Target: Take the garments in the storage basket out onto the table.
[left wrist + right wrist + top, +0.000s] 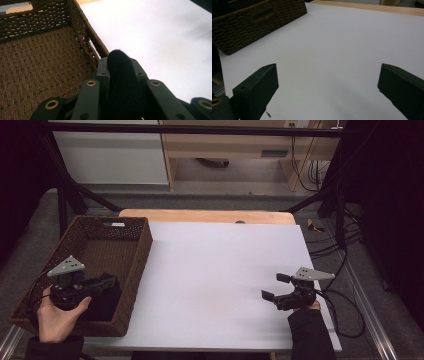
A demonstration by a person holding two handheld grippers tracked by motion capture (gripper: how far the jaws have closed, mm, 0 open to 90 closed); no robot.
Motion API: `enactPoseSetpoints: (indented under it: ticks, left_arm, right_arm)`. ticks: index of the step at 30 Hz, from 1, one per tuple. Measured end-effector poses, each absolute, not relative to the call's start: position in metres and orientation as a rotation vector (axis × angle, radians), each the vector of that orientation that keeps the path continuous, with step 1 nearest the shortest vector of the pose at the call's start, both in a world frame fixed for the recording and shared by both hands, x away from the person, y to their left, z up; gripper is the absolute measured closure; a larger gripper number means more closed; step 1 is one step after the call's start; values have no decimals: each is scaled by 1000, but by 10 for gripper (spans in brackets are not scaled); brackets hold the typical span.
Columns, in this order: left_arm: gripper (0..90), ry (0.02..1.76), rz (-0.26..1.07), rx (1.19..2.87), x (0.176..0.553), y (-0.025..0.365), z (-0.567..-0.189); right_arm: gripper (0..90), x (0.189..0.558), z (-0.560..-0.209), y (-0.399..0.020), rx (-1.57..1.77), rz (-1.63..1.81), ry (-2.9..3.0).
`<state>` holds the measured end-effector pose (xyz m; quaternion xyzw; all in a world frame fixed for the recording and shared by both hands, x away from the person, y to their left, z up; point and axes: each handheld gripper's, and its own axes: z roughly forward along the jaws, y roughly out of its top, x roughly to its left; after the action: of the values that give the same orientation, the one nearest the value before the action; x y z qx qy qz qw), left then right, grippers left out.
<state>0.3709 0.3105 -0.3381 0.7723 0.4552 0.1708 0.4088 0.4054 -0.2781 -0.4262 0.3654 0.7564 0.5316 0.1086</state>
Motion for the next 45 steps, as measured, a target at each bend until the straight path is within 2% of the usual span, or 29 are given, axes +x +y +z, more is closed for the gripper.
enactPoseSetpoints:
  ticks: [15,31,45]
  left_arm:
    - [745,1139,429,1898,376,314,-325]
    - [749,1116,454,1911,380,316,-308]
    - [751,1097,425,1914,381,321,-291]
  right_arm:
    - [36,406,-426,-278,1073,1558,2227]
    - [36,406,-427,-278,1076,1552,2227]
    - [37,406,-428,-277,1078,1547,2235]
